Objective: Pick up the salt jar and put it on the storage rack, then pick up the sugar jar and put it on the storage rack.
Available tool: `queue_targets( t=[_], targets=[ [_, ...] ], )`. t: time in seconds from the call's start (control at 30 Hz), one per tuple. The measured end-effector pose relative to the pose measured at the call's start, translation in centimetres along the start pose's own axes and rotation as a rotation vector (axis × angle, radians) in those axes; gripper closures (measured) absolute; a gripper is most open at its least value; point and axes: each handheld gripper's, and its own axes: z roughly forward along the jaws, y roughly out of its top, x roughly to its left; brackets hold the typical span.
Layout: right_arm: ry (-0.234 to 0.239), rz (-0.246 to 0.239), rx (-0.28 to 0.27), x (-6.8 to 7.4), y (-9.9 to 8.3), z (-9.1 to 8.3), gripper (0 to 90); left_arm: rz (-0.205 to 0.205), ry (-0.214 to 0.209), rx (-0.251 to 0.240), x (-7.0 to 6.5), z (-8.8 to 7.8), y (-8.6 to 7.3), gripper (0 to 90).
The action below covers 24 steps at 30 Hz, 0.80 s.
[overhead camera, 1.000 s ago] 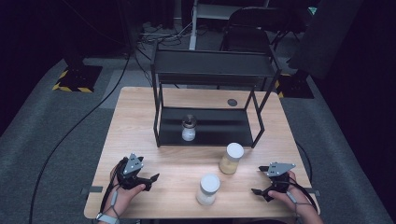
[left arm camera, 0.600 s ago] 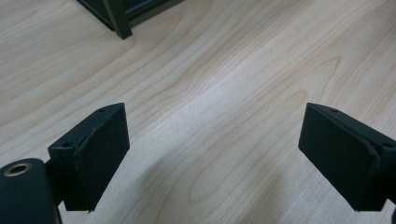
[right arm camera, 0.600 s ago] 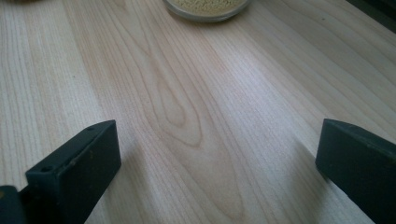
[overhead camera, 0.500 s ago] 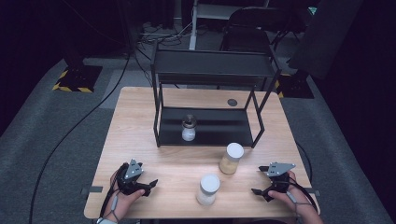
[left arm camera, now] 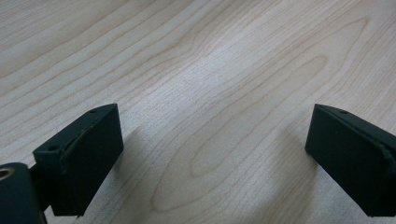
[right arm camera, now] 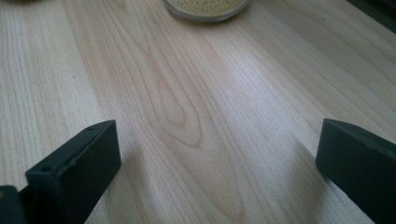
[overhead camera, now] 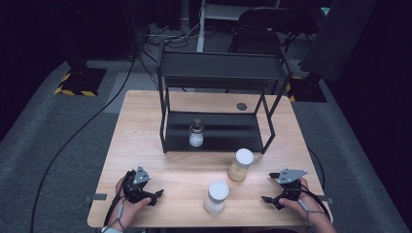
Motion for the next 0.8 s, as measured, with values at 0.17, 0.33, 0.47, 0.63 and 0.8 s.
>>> queue_targets(
  t=[0.17, 0.33, 0.47, 0.63, 0.8],
  targets=[
    [0.000, 0.000, 0.000, 0.00, 0.00, 0.00, 0.0, -0.001, -0.001, 0.002, 0.04, 0.06, 0.04, 1.8],
    [0.001, -0.001, -0.001, -0.02, -0.01, 0.00, 0.0, -0.001, 0.000, 0.002, 0.02, 0.06, 0.05, 1.7],
    [0.001, -0.001, 0.000, -0.02, 0.01, 0.00, 0.0, -0.002, 0.000, 0.001, 0.02, 0.06, 0.04, 1.7],
    [0.001, -0.001, 0.001, -0.03, 0.03, 0.00, 0.0, -0.009, 0.006, 0.002, -0.09, 0.06, 0.05, 1.6],
    [0.000, 0.007, 0.000, -0.04, 0.04, 0.01, 0.2, -0.017, 0.014, 0.001, -0.23, 0.01, -0.01, 1.7]
  ],
)
